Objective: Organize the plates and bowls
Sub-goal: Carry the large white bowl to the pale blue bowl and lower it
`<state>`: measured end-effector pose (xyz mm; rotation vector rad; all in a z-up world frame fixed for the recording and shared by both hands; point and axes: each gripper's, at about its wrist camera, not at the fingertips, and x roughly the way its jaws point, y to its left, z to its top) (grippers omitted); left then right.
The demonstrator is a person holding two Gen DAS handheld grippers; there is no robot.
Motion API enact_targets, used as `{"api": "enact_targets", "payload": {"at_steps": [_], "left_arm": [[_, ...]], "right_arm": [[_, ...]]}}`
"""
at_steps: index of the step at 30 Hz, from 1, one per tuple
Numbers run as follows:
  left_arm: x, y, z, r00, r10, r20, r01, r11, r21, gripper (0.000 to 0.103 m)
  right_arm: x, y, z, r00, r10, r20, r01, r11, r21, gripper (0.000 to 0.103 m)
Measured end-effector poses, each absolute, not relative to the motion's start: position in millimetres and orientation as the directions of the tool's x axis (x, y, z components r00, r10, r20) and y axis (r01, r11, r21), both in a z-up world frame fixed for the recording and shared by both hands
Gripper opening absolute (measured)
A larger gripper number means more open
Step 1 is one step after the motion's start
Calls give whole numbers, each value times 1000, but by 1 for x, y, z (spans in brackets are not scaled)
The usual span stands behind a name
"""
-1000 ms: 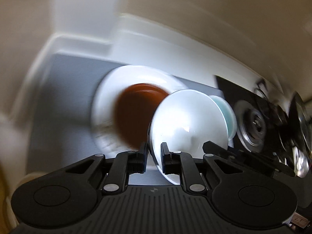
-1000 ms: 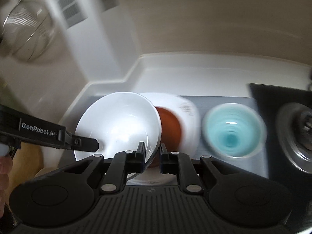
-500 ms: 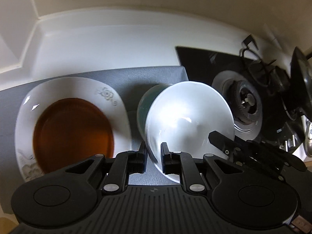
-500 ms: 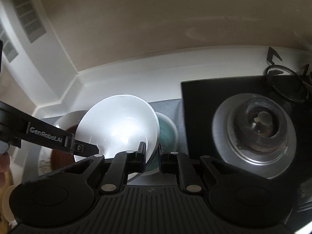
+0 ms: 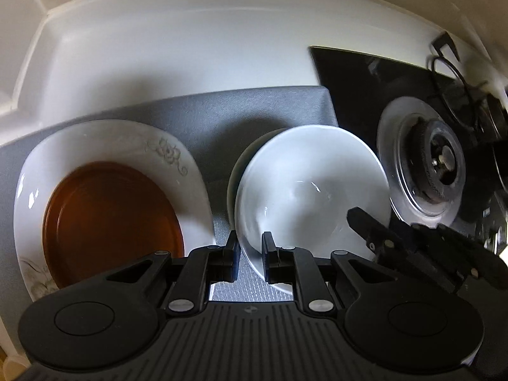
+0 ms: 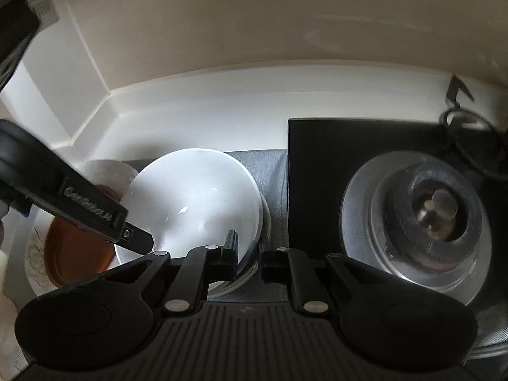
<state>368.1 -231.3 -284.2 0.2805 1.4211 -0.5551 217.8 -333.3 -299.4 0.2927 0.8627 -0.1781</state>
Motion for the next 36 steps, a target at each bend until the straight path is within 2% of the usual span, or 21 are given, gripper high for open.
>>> {"api": "enact_targets", "payload": {"at_steps": [3,7,9,16,24,27,30,33,36], "left_arm": [[372,-232,-284,44,-196,-980,519,842,-145,15],[376,-229,-286,28,-191,-981,506,849,-151,14],[377,-228,-287,26,-180,-983,501,853,-143,14],[376,-230,-286,39,-205,-978,526,836,-154,14],[381,-228,-294,24,-222,-975,522,834,-177,15],[384,-228,-297,13,-236,-972,515,834,-195,18],[384,-230,-299,13,-230,-973,526,829,-188,18],[385,-231,-305,3,-230,-973,532,825,-193,18],[385,-230,-312,-12,-237,-971,527,824,-207,19]], "right_arm": [[219,-321,-301,634,-76,-770,225,970,89,13],[218,-301,-306,654,-185,-733,161,981,-105,13],[220,-300,-309,654,-186,-733,163,981,-104,13],[219,-321,-308,663,-117,-739,211,977,35,13],[211,-358,-303,645,59,-762,283,907,310,16],[211,-359,-302,628,75,-775,280,907,314,17],[209,-348,-297,631,-26,-776,279,940,195,20],[207,-348,-299,632,-1,-775,293,926,237,21],[209,-359,-319,609,97,-787,339,865,369,34]]}}
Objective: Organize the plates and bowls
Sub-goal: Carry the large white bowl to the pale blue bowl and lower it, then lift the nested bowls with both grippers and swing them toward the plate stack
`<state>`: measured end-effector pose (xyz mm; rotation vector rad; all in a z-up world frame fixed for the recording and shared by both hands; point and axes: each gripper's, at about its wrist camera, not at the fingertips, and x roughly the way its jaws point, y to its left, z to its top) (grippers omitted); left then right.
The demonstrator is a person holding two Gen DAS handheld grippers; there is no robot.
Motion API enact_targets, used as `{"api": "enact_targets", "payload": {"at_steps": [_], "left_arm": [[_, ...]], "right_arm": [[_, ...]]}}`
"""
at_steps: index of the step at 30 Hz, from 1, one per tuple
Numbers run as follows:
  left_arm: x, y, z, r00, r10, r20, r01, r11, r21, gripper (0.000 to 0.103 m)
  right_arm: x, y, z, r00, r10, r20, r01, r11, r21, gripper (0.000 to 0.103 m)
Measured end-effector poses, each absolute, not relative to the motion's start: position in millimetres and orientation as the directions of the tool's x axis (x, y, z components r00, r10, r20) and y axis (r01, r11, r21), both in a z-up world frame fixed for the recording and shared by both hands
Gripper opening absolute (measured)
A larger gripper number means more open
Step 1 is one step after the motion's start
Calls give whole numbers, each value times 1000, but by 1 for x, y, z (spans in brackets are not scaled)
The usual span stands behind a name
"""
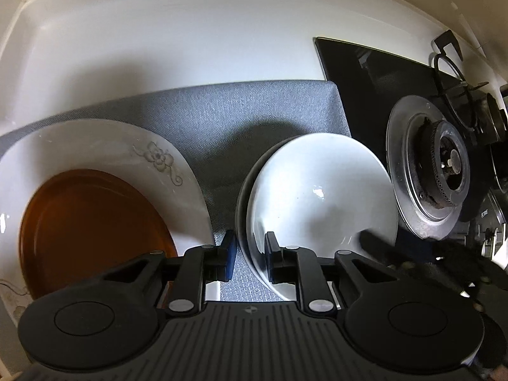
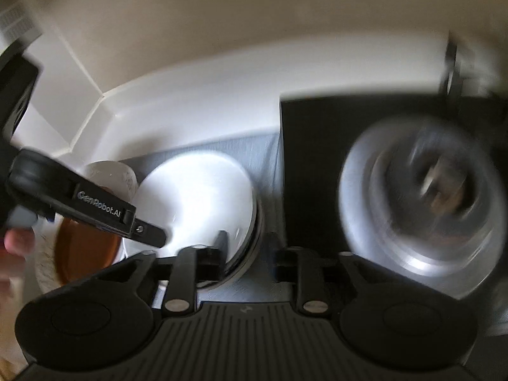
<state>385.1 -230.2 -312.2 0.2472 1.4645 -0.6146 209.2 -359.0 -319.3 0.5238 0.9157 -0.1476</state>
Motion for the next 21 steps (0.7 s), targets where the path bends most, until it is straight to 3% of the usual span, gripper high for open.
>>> {"api": "enact_targets", "payload": {"at_steps": [2,3,7,12,18,21], "left_arm": [[381,-231,-310,-5,-236,-972,545,814,-201,21],[378,-231,-308,-10,-239,-971,552,808,-205,21],[363,-221,-303,-71,-292,-954,549,787,-282,25],[353,-221,-318,-67,-281,-957,546,792,-271,27],[339,-227,-321,-34,-243,-970,549,806,-221,30],[335,-220,-316,-48,-248,-968,531,814,-235,29]], "right_arm": [[206,-368,-332,619,147,-772,386,799,461,36],[203,-369,-334,626,159,-763,398,777,488,31],[191,-352,-327,587,81,-805,365,861,353,25],[177,-366,-333,638,146,-756,384,791,477,28],[192,-353,-337,614,79,-785,374,847,378,21],[182,-353,-329,631,99,-769,372,832,412,21]]}}
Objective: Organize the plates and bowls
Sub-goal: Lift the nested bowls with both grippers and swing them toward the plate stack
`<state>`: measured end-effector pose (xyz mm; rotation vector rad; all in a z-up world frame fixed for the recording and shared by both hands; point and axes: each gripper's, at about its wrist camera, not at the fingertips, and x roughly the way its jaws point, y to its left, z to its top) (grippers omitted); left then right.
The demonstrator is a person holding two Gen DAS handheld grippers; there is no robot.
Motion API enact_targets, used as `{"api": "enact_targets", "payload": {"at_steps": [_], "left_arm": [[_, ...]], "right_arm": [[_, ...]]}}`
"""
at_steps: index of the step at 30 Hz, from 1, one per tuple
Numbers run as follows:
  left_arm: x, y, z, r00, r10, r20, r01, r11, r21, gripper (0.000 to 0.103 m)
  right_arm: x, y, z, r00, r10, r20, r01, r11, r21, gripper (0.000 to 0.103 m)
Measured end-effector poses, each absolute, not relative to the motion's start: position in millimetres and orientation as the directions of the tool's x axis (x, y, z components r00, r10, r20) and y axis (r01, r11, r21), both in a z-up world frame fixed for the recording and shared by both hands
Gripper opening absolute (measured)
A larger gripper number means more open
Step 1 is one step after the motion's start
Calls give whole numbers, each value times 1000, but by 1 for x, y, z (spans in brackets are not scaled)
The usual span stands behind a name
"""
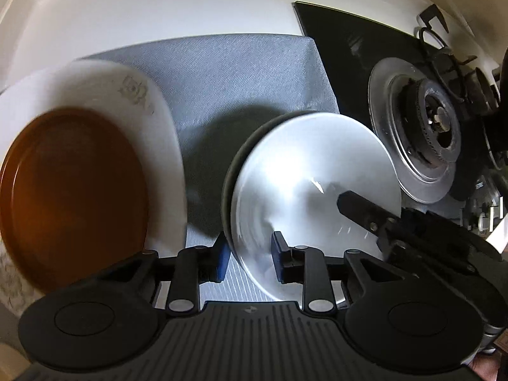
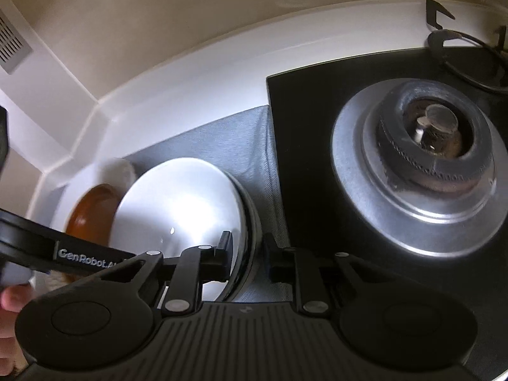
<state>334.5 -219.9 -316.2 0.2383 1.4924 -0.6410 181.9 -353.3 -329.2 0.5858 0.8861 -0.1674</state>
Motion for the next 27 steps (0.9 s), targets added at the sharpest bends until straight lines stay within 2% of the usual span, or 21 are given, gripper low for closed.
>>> {"api": "enact_targets", "payload": {"at_steps": [6,10,15,27], "left_arm": [[324,-197,-279,-18,-282,-959,517,819,-250,29],[326,-165,-260,-8,-323,-946,461,839,-290,29],[328,-115,-248,23,-317,-948,367,885,-287,29],[315,84,-208,96,-234,-967,41,972,-231,28]], "right_arm": [[169,-339,-293,652,102,-751,344,844,413,21],[172,-325,-272,670,133,-730,314,840,442,21],[190,-290,-258,654,211,-726,253,844,473,22],[248,-118,-226,487,471,-736,-139,873,467,22]]}}
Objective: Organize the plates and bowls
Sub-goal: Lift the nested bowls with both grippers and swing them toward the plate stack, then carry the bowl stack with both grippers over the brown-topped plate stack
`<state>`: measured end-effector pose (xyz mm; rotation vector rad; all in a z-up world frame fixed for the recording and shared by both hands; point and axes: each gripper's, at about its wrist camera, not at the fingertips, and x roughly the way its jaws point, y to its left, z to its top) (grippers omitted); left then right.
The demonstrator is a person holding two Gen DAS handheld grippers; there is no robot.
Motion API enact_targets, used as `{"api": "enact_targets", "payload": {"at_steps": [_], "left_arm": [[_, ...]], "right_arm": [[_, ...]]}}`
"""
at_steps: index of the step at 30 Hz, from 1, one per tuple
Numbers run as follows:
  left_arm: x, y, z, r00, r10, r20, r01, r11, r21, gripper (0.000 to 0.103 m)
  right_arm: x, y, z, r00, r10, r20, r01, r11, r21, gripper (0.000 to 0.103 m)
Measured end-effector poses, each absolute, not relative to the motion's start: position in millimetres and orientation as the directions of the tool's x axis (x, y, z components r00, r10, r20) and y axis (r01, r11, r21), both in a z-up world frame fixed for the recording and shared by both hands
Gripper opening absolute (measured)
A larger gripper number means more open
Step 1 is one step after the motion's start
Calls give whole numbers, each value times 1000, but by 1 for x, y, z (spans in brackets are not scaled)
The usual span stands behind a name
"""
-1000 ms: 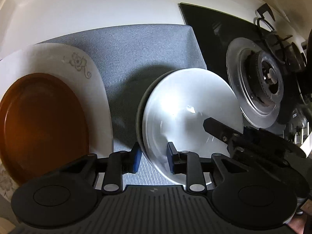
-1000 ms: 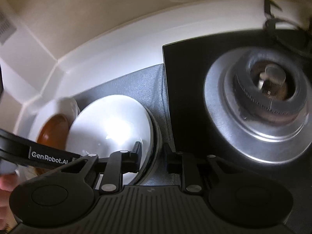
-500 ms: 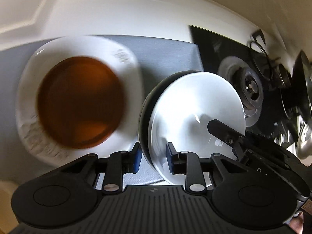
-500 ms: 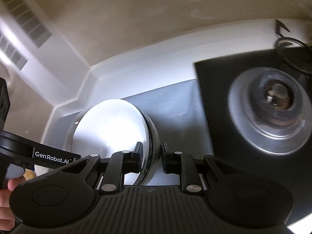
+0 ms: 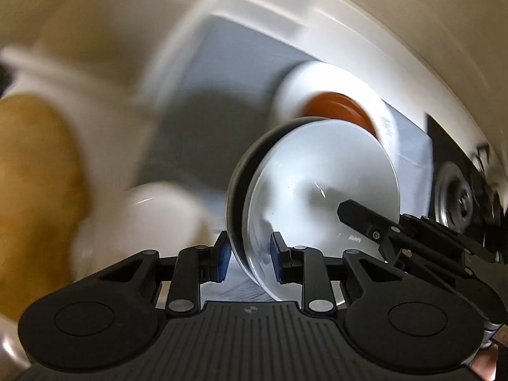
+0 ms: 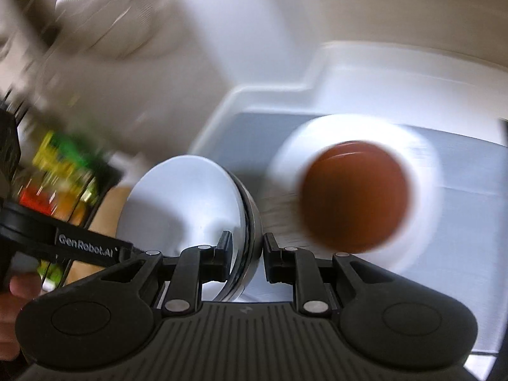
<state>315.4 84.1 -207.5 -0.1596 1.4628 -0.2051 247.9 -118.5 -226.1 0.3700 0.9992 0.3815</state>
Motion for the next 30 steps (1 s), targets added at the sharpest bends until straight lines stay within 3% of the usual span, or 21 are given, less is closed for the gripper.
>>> {"api": "enact_targets", "payload": {"at_steps": [5,10,18,22,27,30], "left_arm": [[303,148,-216,72,-207,-976,-57,976,-211,28],[295,179,-240,19,-213,-977,-134,968,-214,29],[297,193,-262,-18,-271,-962,-128,955,-267,29],[294,195,-270,-14,-274,-962,-115,956,-271,26],[290,199,-258,57,-296,-953,-34,954,-299,26],[284,203,-258,89,-319,-944,-3,947,-320,26]], "right_arm": [[261,-52,-231,384,539,-750,-282,841,461,22],[270,-16,-250,285,543,-790,-300,833,464,21],[268,-1,-271,233,458,-858,-326,868,375,21],[266,4,-277,213,441,-872,-366,863,347,29],[268,-13,-267,230,484,-844,-340,853,396,29],[267,-20,-268,228,492,-840,-334,850,408,22]]}}
